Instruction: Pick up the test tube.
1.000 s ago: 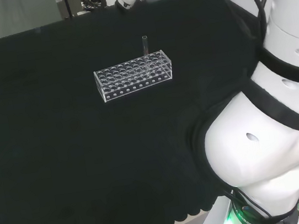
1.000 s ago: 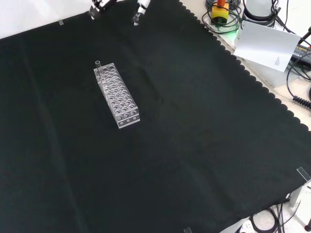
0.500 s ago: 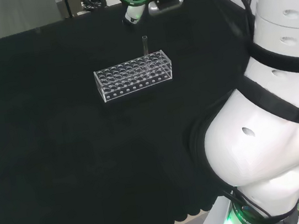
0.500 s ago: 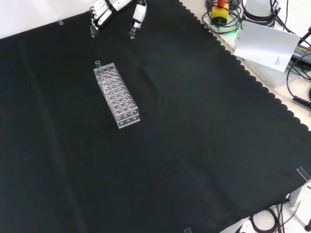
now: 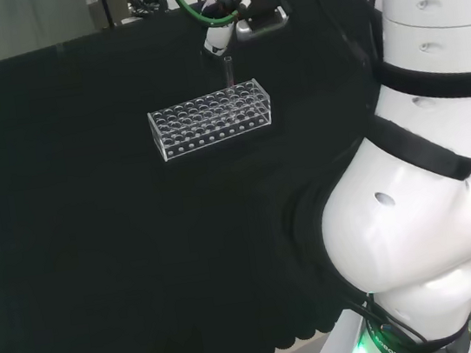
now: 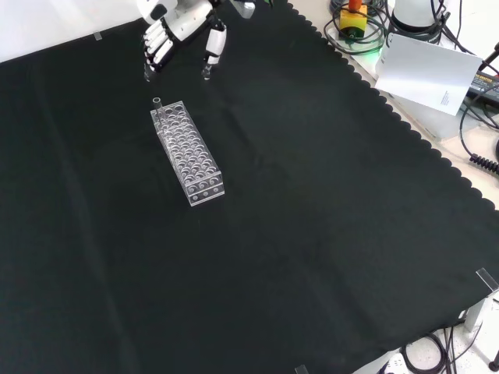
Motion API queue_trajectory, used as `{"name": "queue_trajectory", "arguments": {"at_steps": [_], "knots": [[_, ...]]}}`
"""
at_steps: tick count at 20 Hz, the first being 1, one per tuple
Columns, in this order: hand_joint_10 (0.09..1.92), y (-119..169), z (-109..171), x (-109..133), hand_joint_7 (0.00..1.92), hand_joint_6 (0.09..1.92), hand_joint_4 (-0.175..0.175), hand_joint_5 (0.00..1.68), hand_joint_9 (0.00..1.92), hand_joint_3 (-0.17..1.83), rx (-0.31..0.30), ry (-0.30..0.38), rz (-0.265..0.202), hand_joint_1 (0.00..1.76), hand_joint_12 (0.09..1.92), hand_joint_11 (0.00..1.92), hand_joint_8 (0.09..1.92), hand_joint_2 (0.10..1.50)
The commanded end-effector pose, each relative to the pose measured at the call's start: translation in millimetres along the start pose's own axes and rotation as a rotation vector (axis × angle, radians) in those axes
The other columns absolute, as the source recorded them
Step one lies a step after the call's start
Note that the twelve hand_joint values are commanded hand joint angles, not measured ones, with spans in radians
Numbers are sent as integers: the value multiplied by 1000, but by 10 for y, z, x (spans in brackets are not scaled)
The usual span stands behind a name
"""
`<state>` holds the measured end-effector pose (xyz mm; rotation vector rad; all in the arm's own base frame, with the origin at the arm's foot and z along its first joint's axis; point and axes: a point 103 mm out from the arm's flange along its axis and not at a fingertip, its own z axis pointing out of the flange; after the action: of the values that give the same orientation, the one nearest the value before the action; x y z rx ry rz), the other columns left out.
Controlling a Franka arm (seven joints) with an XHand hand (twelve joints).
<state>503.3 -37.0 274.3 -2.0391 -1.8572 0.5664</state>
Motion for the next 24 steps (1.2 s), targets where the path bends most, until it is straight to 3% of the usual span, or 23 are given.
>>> {"name": "queue_trajectory", "arguments": {"at_steps": [1, 10, 24], "knots": [[928, 227, 68, -127, 0, 87, 18, 171, 0, -175, 33, -12, 42, 705, 1448, 0, 811, 1054], [933, 486, 124, -266, 0, 87, 11, 169, 0, -175, 77, -32, 82, 711, 1449, 0, 817, 1052], [956, 715, 230, -297, 32, 87, -9, 210, 1, -175, 90, 16, 78, 732, 1450, 0, 856, 1047]]}}
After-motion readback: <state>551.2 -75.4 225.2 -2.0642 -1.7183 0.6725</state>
